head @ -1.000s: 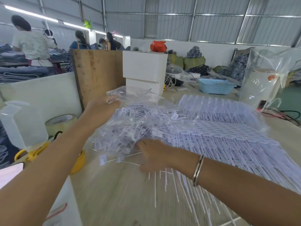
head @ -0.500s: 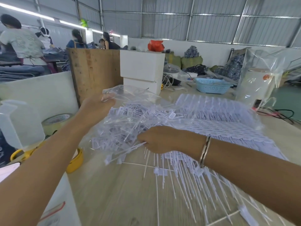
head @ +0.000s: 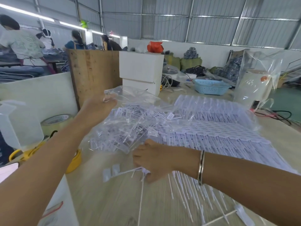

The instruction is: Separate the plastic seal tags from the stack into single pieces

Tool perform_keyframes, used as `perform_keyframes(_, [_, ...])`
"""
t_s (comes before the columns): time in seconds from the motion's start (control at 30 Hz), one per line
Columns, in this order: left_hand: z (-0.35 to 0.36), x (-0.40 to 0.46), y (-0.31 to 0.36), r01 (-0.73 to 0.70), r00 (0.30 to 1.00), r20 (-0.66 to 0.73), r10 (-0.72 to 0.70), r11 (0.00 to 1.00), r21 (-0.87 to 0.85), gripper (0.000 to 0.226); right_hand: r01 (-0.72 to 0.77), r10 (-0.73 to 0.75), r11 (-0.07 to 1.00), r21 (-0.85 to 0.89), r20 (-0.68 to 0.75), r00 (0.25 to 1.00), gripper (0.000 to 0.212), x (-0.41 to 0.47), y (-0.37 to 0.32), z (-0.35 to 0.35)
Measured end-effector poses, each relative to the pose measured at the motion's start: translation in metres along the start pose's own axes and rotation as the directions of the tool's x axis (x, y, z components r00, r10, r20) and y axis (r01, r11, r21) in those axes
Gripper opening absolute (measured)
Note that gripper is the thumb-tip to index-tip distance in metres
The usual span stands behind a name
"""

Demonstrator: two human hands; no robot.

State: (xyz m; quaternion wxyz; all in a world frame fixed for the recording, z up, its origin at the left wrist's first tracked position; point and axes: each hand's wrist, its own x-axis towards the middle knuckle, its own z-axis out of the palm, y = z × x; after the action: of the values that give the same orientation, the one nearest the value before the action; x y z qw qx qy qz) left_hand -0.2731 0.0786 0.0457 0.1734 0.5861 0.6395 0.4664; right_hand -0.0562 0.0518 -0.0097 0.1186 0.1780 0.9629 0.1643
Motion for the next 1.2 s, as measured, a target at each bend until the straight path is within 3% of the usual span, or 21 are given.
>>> perform_keyframes(0.07, [0.0, 0.0, -0.001, 0.001, 1.0, -0.007, -0.001, 1.0, 0.017, 0.037, 0.01, -0.009, 0.999, 0.035, -0.03, 1.0, 0.035, 0.009, -0.005, 0.0])
perform_keyframes(0.23, [0.0, -0.001, -0.002, 0.006, 1.0, -0.012, -0.005, 0.999, 0.045, 0.033, -0.109, 0.12, 0.928, 0.356, -0.007, 0.993, 0.026, 0.025, -0.018, 0.005])
perform_keyframes(0.33, [-0.004, -0.002, -0.001, 0.016, 1.0, 0.001, -0.016, 0.999, 0.048, 0.022, -0.085, 0.117, 0.958, 0.272, -0.106, 0.987, 0.02, 0.027, -0.013, 0.002])
perform_keyframes(0.4, [-0.006, -0.003, 0.001, 0.029, 1.0, -0.011, -0.028, 0.999, 0.039, 0.011, -0.083, 0.152, 0.948, 0.308, -0.207, 0.966, 0.023, 0.024, -0.003, -0.012])
perform_keyframes(0.5, [-0.006, -0.002, 0.001, 0.053, 0.998, -0.029, -0.053, 0.999, 0.004, 0.033, -0.107, 0.319, 0.822, 0.56, -0.297, 0.9, 0.021, 0.013, 0.017, -0.039])
perform_keyframes(0.6, [-0.006, -0.003, 0.006, 0.113, 0.993, -0.018, -0.115, 0.989, -0.094, 0.033, -0.096, 0.551, 0.541, 0.835, -0.266, 0.791, 0.034, 0.001, 0.039, -0.068])
perform_keyframes(0.7, [-0.011, -0.007, 0.013, 0.12, 0.993, 0.012, -0.12, 0.985, -0.12, 0.029, 0.159, 0.675, 0.316, 0.935, -0.34, 0.655, 0.034, -0.005, 0.065, -0.098])
perform_keyframes(0.77, [-0.015, -0.012, 0.02, 0.091, 0.992, 0.103, -0.069, 0.968, -0.233, 0.024, 0.336, 0.644, 0.244, 0.91, -0.411, 0.646, 0.027, -0.001, 0.075, -0.113])
perform_keyframes(0.8, [-0.017, -0.015, 0.026, 0.083, 0.99, 0.139, -0.037, 0.937, -0.34, 0.024, 0.351, 0.62, 0.235, 0.906, -0.418, 0.664, 0.03, 0.006, 0.077, -0.115])
perform_keyframes(0.87, [-0.022, -0.019, 0.037, 0.092, 0.99, 0.139, -0.013, 0.808, -0.582, 0.026, 0.204, 0.579, 0.306, 0.93, -0.352, 0.735, 0.033, 0.025, 0.081, -0.106])
perform_keyframes(0.97, [-0.033, -0.017, 0.046, 0.105, 0.994, 0.098, -0.045, 0.608, -0.787, 0.034, -0.208, 0.511, 0.593, 0.778, -0.165, 0.843, 0.02, 0.048, 0.102, -0.076])
perform_keyframes(1.07, [-0.037, -0.015, 0.054, 0.026, 1.0, 0.022, -0.013, 0.567, -0.823, 0.034, -0.462, 0.513, 0.811, 0.359, -0.056, 0.856, 0.022, 0.059, 0.12, -0.055])
perform_keyframes(1.13, [-0.041, -0.012, 0.061, -0.056, 0.995, -0.098, -0.038, 0.593, -0.803, 0.037, -0.488, 0.488, 0.872, -0.039, -0.016, 0.873, 0.04, 0.071, 0.122, -0.046])
perform_keyframes(1.2, [-0.046, -0.005, 0.065, -0.117, 0.981, -0.19, -0.049, 0.631, -0.767, 0.039, -0.456, 0.465, 0.854, -0.25, -0.025, 0.885, 0.048, 0.081, 0.114, -0.039])
